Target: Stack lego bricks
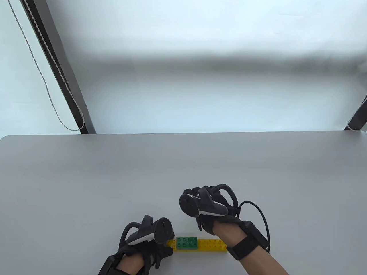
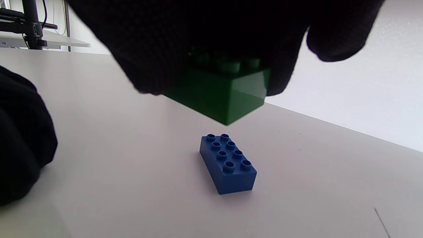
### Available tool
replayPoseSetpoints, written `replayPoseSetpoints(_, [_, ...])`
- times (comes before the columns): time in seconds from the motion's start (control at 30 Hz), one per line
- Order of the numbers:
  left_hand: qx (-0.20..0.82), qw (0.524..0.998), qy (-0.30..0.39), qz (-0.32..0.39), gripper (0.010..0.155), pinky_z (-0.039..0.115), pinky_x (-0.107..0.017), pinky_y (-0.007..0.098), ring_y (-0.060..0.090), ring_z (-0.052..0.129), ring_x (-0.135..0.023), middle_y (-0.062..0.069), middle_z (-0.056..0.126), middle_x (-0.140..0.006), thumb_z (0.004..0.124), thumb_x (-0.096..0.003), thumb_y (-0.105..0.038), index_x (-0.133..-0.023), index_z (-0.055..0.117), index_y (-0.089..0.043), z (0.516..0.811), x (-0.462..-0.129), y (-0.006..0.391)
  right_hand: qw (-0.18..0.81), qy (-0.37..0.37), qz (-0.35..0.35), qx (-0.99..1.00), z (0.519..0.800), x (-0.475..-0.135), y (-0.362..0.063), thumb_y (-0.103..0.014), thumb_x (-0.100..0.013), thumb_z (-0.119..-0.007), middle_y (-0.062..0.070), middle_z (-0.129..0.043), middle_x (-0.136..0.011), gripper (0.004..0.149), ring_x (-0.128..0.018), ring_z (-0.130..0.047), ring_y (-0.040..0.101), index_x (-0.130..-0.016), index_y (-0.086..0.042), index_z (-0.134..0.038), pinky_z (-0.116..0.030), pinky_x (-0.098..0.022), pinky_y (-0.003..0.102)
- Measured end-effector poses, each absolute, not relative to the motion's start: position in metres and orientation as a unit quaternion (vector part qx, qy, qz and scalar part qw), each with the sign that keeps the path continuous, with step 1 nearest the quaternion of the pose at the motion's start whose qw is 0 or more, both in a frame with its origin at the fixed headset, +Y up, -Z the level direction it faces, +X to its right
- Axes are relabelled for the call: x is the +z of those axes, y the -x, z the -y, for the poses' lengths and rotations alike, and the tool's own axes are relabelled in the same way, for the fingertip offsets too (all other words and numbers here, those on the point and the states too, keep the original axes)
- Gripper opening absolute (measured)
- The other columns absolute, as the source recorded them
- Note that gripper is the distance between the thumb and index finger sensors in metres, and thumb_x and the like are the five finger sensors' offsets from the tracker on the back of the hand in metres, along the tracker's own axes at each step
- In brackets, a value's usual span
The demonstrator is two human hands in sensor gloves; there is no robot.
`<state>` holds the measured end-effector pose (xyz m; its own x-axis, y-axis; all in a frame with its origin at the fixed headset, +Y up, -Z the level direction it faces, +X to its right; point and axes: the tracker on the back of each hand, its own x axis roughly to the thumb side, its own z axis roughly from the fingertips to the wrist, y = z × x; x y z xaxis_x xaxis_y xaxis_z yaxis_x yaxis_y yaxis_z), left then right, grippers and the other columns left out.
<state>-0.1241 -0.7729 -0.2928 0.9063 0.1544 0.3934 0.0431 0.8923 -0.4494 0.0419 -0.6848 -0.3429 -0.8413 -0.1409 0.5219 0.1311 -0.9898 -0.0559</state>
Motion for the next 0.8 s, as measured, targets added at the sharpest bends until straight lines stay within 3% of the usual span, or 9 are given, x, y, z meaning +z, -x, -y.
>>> replayPoseSetpoints(0.8, [0.03, 0.949, 0.23, 0.214, 0.064, 0.057, -0.07, 0.06, 0.029, 0.062, -0.091, 0.003, 0.06, -0.104, 0.08, -0.0379, -0.055, -0.095, 0.063, -0.032, 0.773, -0.292, 0.124, 0.048, 0.309, 0.049, -0.949, 0.716, -0.278, -0.079, -0.034, -0.029, -0.096, 0.01, -0.09, -0.084, 0.067, -0.067, -0.098, 0.034, -0.089, -0.015, -0.072, -0.078, -0.054, 0.059])
